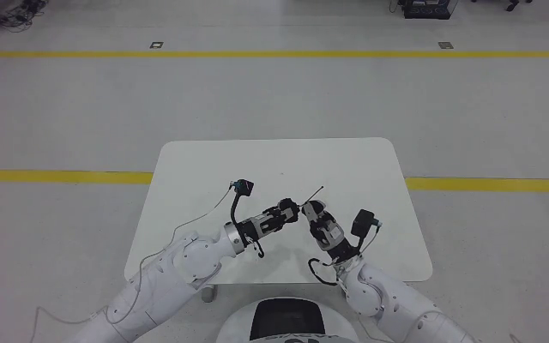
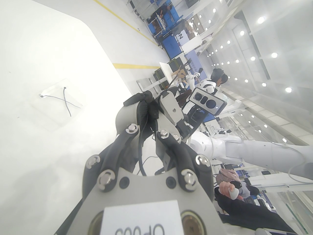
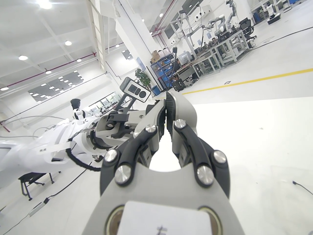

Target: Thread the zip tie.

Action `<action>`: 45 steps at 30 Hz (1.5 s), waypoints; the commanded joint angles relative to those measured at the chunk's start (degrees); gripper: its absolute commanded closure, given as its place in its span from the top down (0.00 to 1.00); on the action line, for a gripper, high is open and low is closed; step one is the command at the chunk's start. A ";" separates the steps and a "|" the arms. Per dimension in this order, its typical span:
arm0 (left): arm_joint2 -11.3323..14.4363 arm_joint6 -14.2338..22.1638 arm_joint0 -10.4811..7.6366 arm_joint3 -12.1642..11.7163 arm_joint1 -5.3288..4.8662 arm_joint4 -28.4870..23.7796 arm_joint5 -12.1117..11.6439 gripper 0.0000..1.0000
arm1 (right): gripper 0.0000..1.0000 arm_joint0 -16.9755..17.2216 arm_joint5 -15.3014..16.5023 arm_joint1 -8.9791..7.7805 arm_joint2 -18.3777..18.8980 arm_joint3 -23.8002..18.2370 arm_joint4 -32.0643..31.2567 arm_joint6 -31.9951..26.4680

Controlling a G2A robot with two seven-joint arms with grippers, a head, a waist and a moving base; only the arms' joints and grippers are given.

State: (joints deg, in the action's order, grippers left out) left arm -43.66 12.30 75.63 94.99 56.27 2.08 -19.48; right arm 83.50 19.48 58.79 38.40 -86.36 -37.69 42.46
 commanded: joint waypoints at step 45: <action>0.00 0.00 0.00 0.00 0.00 0.00 0.00 0.00 | 1.00 5.21 0.00 1.51 5.24 -1.45 -3.76 0.33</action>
State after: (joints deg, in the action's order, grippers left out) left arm -43.66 12.30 75.63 94.99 56.27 2.08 -19.48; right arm 88.42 19.48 60.58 43.64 -87.41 -41.78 42.59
